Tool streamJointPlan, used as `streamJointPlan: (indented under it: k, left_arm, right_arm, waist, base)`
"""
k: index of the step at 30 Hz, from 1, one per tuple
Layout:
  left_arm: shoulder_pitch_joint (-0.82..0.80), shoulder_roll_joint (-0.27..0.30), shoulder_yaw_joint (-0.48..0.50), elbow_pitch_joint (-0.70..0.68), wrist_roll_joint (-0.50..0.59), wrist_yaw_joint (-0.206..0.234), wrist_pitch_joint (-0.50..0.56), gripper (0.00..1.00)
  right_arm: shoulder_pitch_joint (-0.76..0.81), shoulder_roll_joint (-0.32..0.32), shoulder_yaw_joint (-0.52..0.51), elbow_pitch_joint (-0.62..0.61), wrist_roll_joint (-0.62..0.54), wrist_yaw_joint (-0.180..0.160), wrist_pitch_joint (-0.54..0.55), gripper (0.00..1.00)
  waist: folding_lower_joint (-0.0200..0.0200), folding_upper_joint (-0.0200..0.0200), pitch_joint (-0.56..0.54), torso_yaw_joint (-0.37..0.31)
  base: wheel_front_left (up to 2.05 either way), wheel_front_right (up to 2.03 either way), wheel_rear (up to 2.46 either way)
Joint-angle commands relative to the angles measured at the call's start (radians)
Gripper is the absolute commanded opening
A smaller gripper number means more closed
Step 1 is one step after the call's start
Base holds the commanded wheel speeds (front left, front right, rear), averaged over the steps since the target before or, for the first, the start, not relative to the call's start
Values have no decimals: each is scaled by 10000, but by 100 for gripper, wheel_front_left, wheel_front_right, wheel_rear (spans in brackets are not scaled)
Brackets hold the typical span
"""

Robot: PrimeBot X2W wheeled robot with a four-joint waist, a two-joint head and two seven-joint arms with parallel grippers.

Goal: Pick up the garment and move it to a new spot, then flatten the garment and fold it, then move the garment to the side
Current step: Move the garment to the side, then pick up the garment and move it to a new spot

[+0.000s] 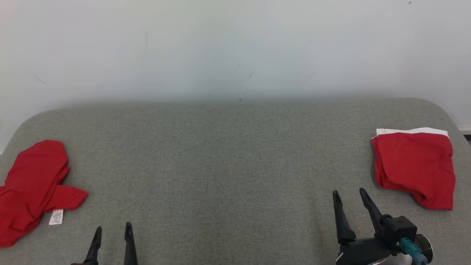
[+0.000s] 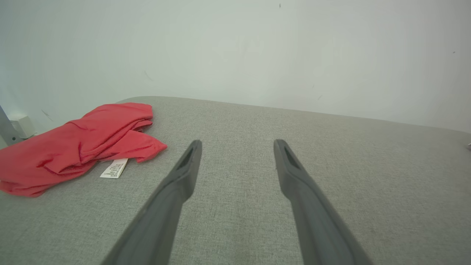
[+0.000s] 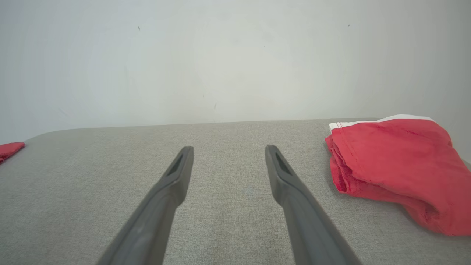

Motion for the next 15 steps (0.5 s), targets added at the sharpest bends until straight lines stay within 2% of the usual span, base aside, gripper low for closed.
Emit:
streamJointPlan:
  k: [1,15]
  left_arm:
    - [47,13,7,29,33,-13,-31,100]
    - [-22,13,78,120,5,87,-31,100]
  right_arm:
    - [143,25,68,-77,95,-23,2,100]
    - [201,28,340,-136,116,-23,2,100]
  waist:
    - [1,1,-35,6]
    - [1,1,31,179]
  base:
    - [0,0,0]
    - [0,0,0]
